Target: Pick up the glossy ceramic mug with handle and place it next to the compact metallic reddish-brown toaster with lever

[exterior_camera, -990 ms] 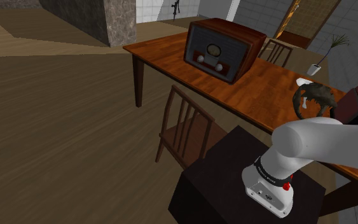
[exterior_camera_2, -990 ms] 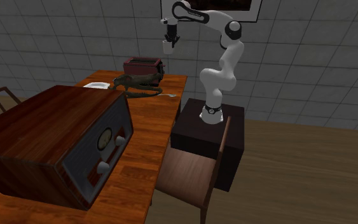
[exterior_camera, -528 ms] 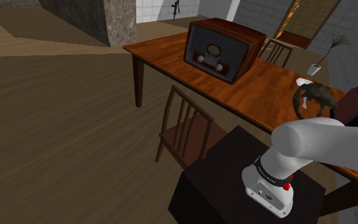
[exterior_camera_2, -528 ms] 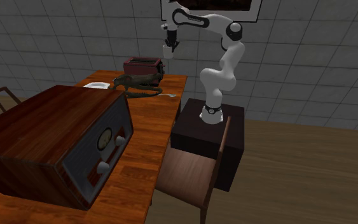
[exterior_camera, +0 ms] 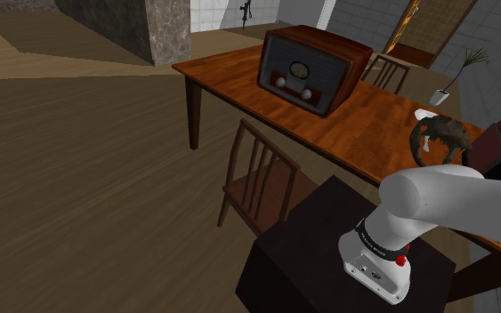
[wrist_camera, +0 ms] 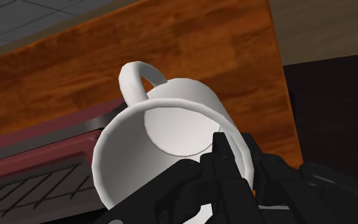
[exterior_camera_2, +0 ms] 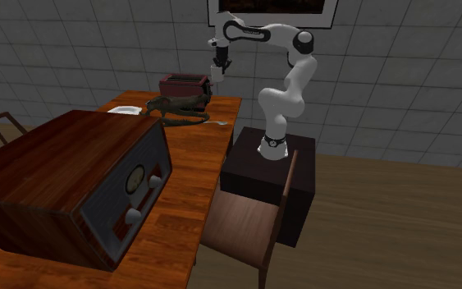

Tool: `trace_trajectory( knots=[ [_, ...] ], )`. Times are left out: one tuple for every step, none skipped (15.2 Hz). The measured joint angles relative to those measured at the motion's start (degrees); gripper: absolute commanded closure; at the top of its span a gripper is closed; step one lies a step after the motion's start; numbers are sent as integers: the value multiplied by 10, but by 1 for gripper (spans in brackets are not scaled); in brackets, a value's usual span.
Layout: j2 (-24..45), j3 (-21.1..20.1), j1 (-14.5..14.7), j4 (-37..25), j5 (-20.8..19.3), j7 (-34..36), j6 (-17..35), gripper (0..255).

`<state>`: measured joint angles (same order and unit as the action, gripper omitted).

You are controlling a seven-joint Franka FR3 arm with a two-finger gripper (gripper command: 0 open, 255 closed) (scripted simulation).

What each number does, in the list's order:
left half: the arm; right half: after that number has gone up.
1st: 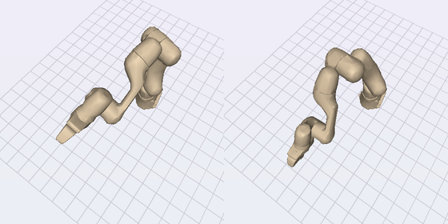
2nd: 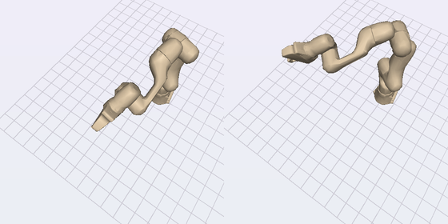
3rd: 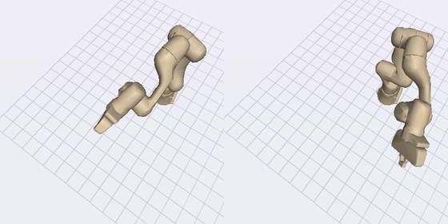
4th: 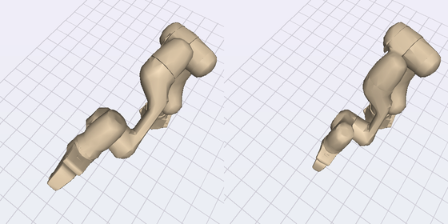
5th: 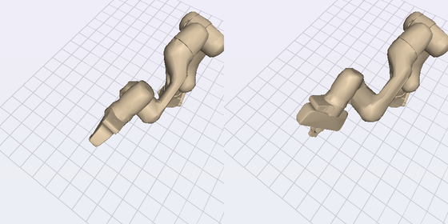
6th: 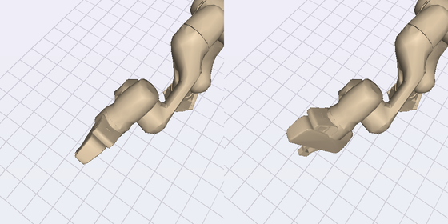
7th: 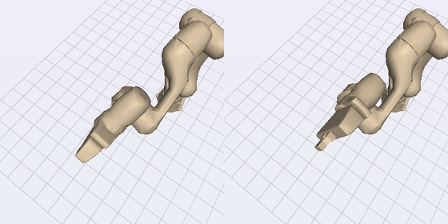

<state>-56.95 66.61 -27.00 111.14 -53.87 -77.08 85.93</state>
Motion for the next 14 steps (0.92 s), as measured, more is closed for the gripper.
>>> trace_trajectory(
  knots=[
    [-4, 2, -3, 9, -3, 2, 5, 255],
    [-6, 5, -4, 13, -6, 3, 9, 255],
    [-8, 8, -6, 20, -9, 6, 14, 255],
    [-10, 12, -5, 25, -12, 8, 19, 255],
    [-13, 16, -7, 33, -16, 10, 24, 255],
    [-15, 20, -8, 38, -20, 11, 29, 255],
    [-18, 23, -10, 45, -23, 14, 34, 255],
    [-20, 27, -11, 51, -27, 15, 39, 255],
    [-22, 32, -11, 55, -31, 16, 44, 255],
    [-25, 36, -13, 62, -35, 17, 49, 255],
    [-28, 40, -13, 67, -39, 19, 54, 255],
    [-29, 45, -13, 72, -42, 22, 59, 255],
    [-31, 49, -14, 77, -46, 23, 64, 255],
    [-33, 53, -13, 80, -49, 25, 68, 255]
  ],
)
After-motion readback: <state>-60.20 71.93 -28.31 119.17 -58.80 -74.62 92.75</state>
